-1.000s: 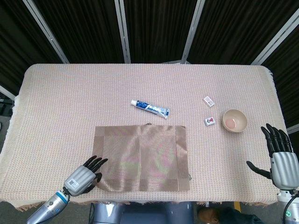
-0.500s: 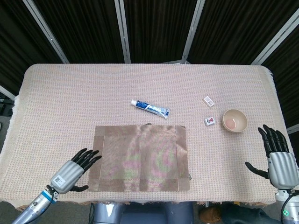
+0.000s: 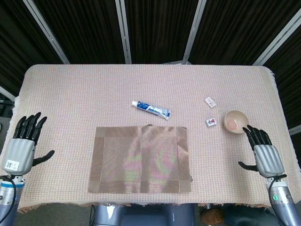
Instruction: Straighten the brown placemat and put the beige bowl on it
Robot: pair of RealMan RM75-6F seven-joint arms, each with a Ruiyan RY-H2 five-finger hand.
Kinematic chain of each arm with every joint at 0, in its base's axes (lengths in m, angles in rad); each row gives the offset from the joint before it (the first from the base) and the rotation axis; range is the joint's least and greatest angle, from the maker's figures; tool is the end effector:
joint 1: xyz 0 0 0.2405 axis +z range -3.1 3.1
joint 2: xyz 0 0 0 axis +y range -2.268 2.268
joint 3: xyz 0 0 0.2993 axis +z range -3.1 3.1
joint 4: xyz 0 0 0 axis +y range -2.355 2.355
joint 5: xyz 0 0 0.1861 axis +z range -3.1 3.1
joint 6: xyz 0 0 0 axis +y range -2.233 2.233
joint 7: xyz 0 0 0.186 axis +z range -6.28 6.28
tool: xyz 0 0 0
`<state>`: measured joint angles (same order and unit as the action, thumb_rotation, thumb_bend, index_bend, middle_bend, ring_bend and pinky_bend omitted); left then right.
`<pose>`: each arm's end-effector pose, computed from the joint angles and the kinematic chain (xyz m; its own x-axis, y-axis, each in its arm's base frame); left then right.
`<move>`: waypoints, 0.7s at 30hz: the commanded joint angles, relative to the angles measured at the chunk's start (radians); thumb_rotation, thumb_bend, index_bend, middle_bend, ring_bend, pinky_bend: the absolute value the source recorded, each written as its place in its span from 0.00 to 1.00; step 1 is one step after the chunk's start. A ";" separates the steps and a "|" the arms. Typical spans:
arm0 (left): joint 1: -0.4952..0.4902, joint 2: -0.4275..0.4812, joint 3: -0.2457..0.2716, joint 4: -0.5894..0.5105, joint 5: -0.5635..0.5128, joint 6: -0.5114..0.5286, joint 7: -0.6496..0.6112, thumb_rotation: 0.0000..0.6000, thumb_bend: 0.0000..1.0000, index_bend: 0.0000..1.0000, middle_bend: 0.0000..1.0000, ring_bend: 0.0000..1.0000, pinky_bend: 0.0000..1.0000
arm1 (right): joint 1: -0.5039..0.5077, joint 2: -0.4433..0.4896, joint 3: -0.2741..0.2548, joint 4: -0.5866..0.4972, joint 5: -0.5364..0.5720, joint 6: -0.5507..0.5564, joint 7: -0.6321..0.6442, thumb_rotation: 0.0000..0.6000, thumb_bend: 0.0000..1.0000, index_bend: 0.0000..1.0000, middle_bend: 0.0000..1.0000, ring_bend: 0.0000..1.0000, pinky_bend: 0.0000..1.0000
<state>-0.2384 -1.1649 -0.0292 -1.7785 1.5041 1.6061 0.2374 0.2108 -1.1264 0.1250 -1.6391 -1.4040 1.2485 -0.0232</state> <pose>-0.2662 0.2608 0.1901 0.3999 -0.1463 0.9048 0.8967 -0.1419 -0.4193 -0.3264 -0.2778 0.1734 0.3680 -0.1216 0.9218 -0.9298 -0.0437 0.3655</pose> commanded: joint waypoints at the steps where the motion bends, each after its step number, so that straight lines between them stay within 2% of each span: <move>1: 0.003 0.006 -0.005 0.008 -0.009 -0.016 -0.012 1.00 0.00 0.00 0.00 0.00 0.00 | 0.095 -0.023 0.038 0.070 0.093 -0.140 -0.011 1.00 0.00 0.04 0.00 0.00 0.00; 9: -0.004 -0.004 -0.028 0.040 -0.048 -0.057 -0.008 1.00 0.00 0.00 0.00 0.00 0.00 | 0.216 -0.136 0.067 0.249 0.201 -0.306 -0.083 1.00 0.00 0.19 0.00 0.00 0.00; 12: -0.003 -0.005 -0.032 0.043 -0.055 -0.061 -0.007 1.00 0.00 0.00 0.00 0.00 0.00 | 0.238 -0.170 0.070 0.309 0.216 -0.330 -0.089 1.00 0.00 0.22 0.00 0.00 0.00; 18: 0.000 -0.012 -0.036 0.053 -0.053 -0.073 -0.009 1.00 0.00 0.00 0.00 0.00 0.00 | 0.280 -0.267 0.059 0.497 0.222 -0.385 -0.068 1.00 0.01 0.29 0.00 0.00 0.00; 21: 0.000 -0.016 -0.038 0.058 -0.050 -0.078 -0.012 1.00 0.00 0.00 0.00 0.00 0.00 | 0.294 -0.303 0.049 0.572 0.210 -0.401 -0.053 1.00 0.07 0.33 0.00 0.00 0.00</move>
<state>-0.2386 -1.1809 -0.0672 -1.7208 1.4537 1.5282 0.2259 0.4832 -1.3873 0.1836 -1.1302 -1.1883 0.8729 -0.0909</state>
